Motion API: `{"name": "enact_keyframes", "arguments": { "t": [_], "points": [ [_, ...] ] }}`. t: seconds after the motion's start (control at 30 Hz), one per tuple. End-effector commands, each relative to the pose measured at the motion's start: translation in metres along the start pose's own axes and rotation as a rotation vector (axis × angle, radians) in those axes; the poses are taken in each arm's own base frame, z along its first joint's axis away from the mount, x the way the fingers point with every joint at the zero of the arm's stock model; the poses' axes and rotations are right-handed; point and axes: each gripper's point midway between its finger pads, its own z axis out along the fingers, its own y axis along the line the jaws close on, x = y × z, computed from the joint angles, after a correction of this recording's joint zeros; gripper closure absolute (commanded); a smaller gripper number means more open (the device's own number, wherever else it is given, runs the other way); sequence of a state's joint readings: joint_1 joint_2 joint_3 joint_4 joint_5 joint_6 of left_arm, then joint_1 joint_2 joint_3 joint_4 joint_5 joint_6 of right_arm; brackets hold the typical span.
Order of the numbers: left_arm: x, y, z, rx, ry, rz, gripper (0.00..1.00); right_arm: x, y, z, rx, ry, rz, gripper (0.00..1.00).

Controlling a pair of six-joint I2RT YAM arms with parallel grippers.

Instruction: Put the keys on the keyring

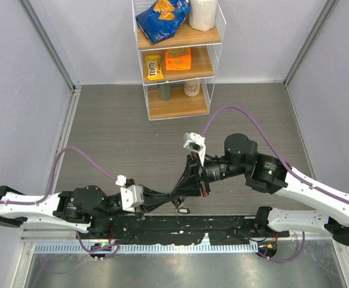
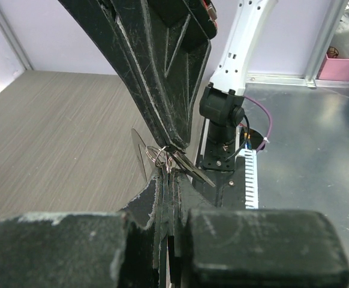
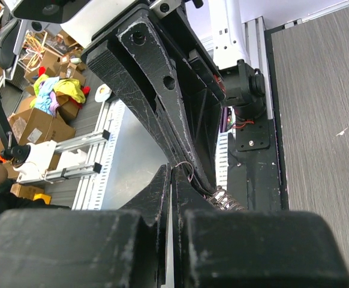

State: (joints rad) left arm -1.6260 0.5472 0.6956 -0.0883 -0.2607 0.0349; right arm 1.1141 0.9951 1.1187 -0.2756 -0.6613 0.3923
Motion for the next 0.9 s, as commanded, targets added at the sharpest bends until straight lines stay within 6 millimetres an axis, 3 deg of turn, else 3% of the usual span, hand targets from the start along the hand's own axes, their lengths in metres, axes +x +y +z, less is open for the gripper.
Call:
{"name": "enact_keyframes", "arguments": {
  "t": [0.0,0.27,0.6,0.87],
  "points": [
    [-0.023,0.030,-0.002,-0.159,-0.057,-0.005,1.00,-0.022,0.027,0.000,-0.077,-0.054,-0.033,0.94],
    [-0.029,0.054,-0.007,-0.296,-0.112,-0.012,1.00,-0.018,0.019,0.006,-0.041,-0.070,-0.015,0.95],
    [-0.022,0.056,0.000,-0.322,-0.085,0.002,0.99,-0.029,0.016,0.002,-0.004,-0.156,-0.034,0.95],
    [-0.023,0.046,0.000,-0.263,-0.108,-0.033,0.80,-0.038,0.016,-0.003,0.026,-0.183,-0.058,0.95]
  ]
}}
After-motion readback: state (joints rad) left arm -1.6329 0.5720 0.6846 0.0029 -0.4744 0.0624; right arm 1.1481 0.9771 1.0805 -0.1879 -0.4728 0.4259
